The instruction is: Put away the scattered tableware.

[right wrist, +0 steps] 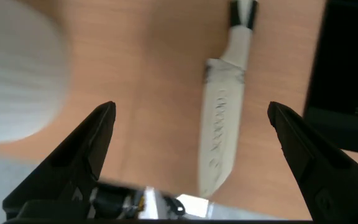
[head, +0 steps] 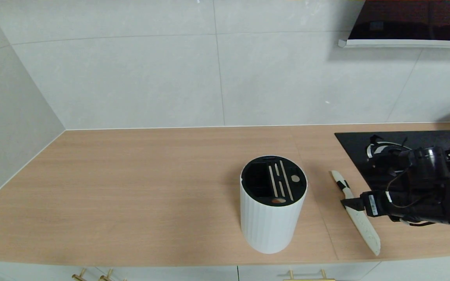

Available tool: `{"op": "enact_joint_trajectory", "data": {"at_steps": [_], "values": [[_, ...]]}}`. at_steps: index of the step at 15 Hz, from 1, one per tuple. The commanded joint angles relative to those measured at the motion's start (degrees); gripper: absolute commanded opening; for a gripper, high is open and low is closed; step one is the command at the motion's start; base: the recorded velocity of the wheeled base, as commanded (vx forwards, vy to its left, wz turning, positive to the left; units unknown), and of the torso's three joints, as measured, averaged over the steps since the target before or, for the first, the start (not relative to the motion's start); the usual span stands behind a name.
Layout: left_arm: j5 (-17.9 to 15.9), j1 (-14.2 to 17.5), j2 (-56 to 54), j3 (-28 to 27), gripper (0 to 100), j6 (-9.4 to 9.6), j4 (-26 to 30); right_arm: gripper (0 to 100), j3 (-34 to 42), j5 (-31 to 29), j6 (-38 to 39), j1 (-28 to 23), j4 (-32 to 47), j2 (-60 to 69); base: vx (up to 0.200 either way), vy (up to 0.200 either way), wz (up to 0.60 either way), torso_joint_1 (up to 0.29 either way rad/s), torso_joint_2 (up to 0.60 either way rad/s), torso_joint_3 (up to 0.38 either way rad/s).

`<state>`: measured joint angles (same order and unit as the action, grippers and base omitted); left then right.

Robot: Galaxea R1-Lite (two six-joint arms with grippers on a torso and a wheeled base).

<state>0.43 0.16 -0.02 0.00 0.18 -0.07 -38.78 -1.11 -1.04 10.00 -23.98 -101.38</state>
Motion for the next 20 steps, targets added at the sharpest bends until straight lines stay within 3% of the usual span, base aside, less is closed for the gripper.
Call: {"op": "enact_joint_trajectory", "data": {"at_steps": [1,10,20], "values": [[0.0,0.0,0.0,0.0,100,-0.01,0.0,100,0.9,-1.0,0.2,0.1,-4.7,-6.9,0.0,0.0,0.0,0.0,0.0,0.0],[0.0,0.0,0.0,0.0,100,-0.01,0.0,100,1.0,-5.3,3.2,-0.2,-20.2,-17.9,0.0,0.0,0.0,0.0,0.0,0.0],[0.0,0.0,0.0,0.0,100,-0.01,0.0,100,0.5,-5.4,5.1,-0.5,-22.7,-19.7,0.0,0.0,0.0,0.0,0.0,0.0]]}}
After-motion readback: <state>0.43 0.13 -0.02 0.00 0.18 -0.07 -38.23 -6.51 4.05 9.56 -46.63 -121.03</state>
